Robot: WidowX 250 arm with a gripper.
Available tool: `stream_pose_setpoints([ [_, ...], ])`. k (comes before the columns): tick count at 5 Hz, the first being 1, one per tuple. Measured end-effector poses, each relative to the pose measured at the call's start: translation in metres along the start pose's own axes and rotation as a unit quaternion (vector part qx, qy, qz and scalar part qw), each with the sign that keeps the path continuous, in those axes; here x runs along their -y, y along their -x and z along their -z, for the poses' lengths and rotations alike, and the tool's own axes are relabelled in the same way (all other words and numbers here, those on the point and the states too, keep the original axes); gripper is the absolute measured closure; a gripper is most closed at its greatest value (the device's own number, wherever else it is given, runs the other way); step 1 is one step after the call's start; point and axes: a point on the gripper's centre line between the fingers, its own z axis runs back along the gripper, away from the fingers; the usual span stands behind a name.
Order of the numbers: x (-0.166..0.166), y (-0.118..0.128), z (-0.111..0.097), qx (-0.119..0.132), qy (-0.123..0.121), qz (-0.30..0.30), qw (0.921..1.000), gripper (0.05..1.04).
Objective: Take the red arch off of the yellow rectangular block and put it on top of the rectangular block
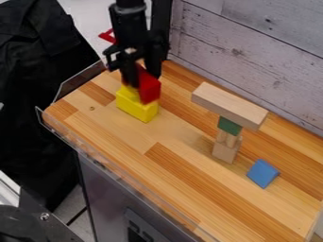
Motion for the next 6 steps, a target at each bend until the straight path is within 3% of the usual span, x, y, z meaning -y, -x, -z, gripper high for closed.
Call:
stream_pose_setpoints([
  [1, 0.017, 0.009, -0.031, 0.044, 0.031, -0.004, 0.9985, 0.536],
  [2, 0.044, 0.042, -0.062, 0.084, 0.069, 0.005, 0.9941, 0.536],
  [3, 0.057, 0.073, -0.077, 0.087, 0.106, 0.006, 0.9906, 0.536],
  [4, 0.072, 0.097, -0.088, 0.087, 0.128, 0.021, 0.9877, 0.536],
  [5, 0.077, 0.112, -0.09, 0.086, 0.128, 0.019, 0.9879, 0.536],
  [6, 0.076, 0.128, -0.09, 0.059, 0.134, 0.006, 0.9892, 0.536],
])
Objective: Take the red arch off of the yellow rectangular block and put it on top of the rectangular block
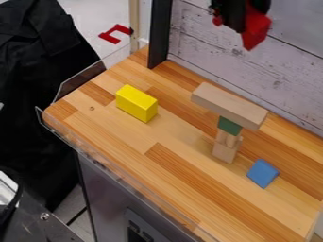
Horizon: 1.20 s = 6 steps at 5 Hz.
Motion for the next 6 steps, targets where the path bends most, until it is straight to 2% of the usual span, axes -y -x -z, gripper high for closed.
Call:
stream_pose_setpoints([
  [1, -0.011, 0.013, 0.0, -0.035, -0.003, -0.021, 0.9992, 0.536],
  [2, -0.024, 0.019, 0.007, -0.048, -0.02, -0.032, 0.9981, 0.536],
  [3, -0.03, 0.031, 0.004, -0.052, -0.024, -0.048, 0.9972, 0.536],
  [5, -0.033, 0.043, 0.016, -0.06, -0.067, -0.04, 0.9951, 0.536],
  [6, -0.031, 0.045, 0.023, -0.064, -0.08, -0.04, 0.9939, 0.536],
])
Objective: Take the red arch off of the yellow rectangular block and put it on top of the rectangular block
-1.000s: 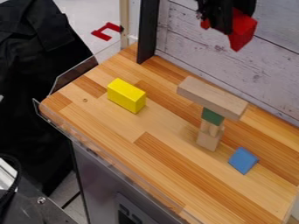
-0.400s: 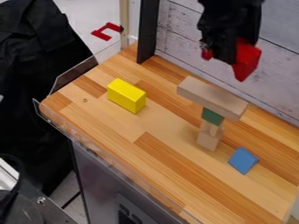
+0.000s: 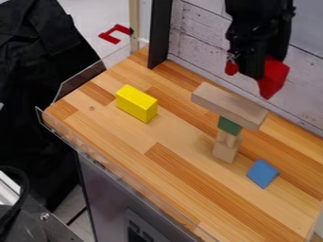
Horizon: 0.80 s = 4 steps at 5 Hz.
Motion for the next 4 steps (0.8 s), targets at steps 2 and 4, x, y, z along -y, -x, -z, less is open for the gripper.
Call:
stream_pose_setpoints([
  [2, -0.006, -0.002, 0.006, 0.002, -0.014, -0.02, 0.9997, 0.536],
  [4, -0.019, -0.003, 0.006, 0.005, -0.019, -0.046, 0.9987, 0.536],
])
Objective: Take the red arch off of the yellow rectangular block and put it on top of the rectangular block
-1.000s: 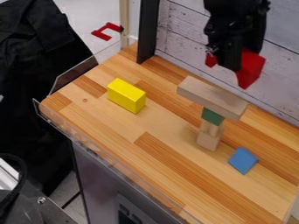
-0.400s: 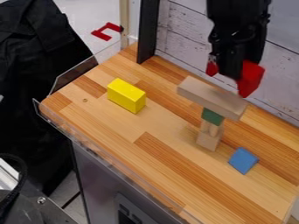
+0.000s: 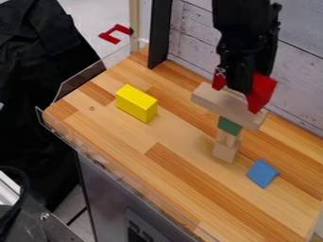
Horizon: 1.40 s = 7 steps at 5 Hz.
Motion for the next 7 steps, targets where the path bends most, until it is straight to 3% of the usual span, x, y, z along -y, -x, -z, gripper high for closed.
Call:
stream_pose_setpoints([
  [2, 0.001, 0.0, 0.011, -0.004, -0.013, -0.01, 0.9999, 0.536],
  [6, 0.004, -0.002, 0.013, -0.006, -0.016, -0.013, 0.9998, 0.536],
  [7, 0.004, -0.002, 0.014, -0.01, -0.015, -0.018, 0.9997, 0.469],
])
